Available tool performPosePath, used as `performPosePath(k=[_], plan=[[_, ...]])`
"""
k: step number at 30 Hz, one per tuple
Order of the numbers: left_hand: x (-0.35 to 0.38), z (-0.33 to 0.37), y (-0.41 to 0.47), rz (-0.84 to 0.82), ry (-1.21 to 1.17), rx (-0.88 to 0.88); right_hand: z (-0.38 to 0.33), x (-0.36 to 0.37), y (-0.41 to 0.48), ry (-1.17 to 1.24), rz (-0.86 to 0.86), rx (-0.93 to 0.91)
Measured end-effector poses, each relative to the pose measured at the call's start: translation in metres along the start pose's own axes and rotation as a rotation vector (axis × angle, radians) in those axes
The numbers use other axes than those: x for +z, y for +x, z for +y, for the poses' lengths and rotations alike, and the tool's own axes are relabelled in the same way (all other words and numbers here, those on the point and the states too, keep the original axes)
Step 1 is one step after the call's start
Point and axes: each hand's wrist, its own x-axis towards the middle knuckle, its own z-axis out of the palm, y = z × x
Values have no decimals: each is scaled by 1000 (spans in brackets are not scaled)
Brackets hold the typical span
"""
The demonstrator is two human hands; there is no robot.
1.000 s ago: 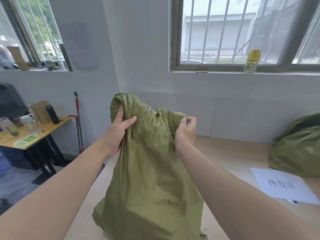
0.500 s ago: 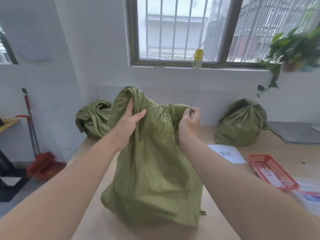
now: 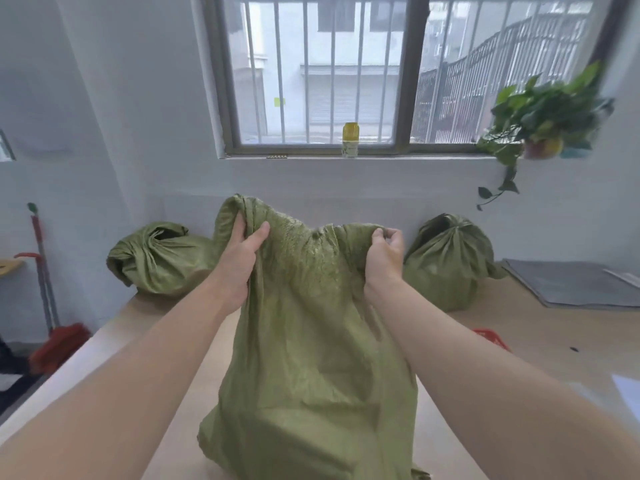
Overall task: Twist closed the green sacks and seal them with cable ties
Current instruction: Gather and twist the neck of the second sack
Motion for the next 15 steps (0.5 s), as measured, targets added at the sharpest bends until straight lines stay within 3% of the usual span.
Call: performPosePath(k=[6,15], plan=[[40,-22,1,208,-157,-18,-19,-64,49,78,68,98],[42,-15,7,424,-242,69,-56,-102,91,102,145,-37]])
